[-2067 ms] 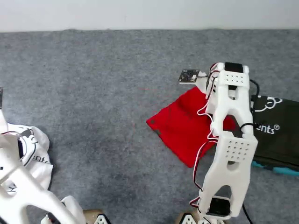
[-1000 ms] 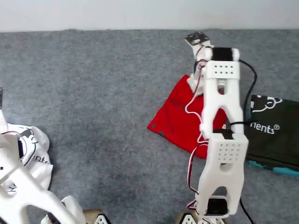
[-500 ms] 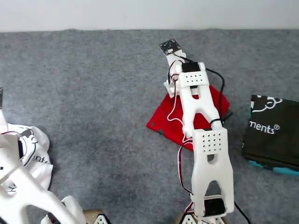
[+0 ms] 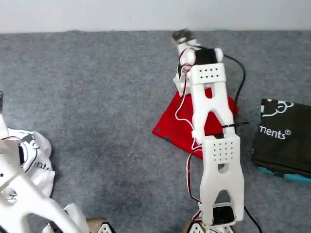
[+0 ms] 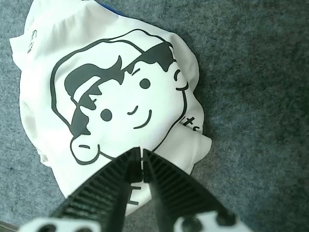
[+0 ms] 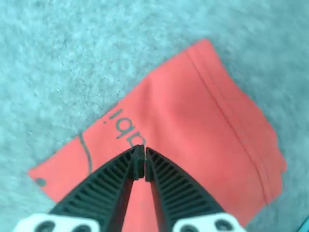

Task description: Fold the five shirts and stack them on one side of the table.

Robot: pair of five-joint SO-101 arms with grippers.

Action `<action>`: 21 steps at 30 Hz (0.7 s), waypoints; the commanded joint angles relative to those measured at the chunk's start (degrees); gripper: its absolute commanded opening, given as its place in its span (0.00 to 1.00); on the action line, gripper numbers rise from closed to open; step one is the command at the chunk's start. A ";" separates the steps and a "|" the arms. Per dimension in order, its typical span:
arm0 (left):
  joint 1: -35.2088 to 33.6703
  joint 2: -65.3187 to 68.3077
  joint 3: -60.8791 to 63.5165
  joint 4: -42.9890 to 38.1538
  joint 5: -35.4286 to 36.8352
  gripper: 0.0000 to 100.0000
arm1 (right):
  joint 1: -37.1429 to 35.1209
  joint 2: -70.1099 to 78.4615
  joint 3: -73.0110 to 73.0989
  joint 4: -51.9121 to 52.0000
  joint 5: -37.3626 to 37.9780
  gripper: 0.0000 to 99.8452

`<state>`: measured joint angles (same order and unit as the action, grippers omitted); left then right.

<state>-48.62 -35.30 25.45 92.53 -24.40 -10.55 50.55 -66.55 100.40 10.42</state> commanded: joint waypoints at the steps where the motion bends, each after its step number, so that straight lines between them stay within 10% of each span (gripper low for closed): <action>1: 0.09 -1.41 -0.66 -0.70 -0.44 0.01 | 2.15 -7.16 0.18 2.68 -7.47 0.01; 11: 0.00 -1.41 -0.75 -0.70 -0.44 0.01 | 2.77 -24.22 29.89 2.51 -27.08 0.02; 21: 0.09 -1.41 -0.75 -0.70 -0.44 0.01 | 6.46 -19.74 38.07 -2.33 -37.01 0.40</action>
<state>-48.62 -35.30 25.45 92.53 -24.48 -5.27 29.89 -28.48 99.87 -25.01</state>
